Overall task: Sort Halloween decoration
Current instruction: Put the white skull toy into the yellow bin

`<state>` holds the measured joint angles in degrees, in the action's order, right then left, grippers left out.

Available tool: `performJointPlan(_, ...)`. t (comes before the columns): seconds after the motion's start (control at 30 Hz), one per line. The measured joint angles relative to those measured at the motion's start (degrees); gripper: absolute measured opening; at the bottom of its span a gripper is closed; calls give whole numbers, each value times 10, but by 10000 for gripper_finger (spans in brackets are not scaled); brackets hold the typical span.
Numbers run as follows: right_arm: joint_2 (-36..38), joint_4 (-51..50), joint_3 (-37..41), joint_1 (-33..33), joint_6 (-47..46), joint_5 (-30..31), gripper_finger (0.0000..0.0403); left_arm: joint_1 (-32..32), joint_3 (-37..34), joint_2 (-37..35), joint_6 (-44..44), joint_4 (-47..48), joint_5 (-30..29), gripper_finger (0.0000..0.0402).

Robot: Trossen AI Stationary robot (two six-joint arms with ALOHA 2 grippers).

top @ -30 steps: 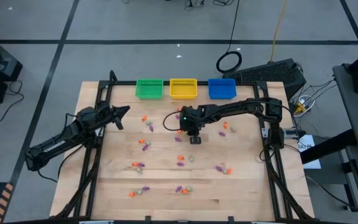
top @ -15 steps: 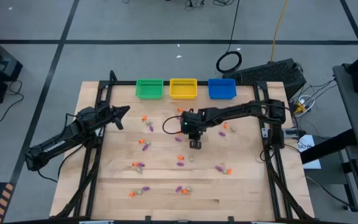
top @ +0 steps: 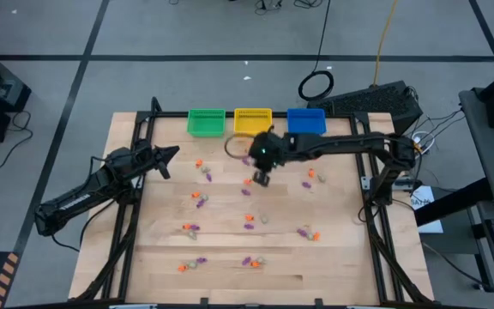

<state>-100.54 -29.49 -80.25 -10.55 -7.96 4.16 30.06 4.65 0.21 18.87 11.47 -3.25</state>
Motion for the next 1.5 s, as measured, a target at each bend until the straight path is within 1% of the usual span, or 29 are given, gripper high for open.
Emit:
performJointPlan(0.13, -12, -4, -64, -42, -21, 33, 43, 0, 0, 0, 0, 0, 0, 4)
performJointPlan(0.23, -37, -27, -115, -87, -46, 33, 43, 0, 0, 0, 0, 0, 0, 4)
performJointPlan(0.37, -88, -65, -193, -144, -44, 32, 43, 0, 0, 0, 0, 0, 0, 4)
performJointPlan(0.57, -189, -120, -297, -206, -21, -14, 43, 0, 0, 0, 0, 0, 0, 4)
performJointPlan(0.7, -253, -155, -346, -231, 5, -27, 43, 0, 0, 0, 0, 0, 0, 4)
performJointPlan(0.8, -289, -166, -362, -242, 17, -59, 43, 0, 0, 0, 0, 0, 0, 4)
performJointPlan(1.0, -323, -158, -368, -254, 42, -62, 43, 0, 0, 0, 0, 0, 0, 4)
performJointPlan(1.17, -325, -157, -367, -260, 59, -75, 43, 0, 0, 0, 0, 0, 0, 4)
performJointPlan(1.5, -338, -175, -363, -259, 71, -77, 43, 0, 0, 0, 0, 0, 0, 4)
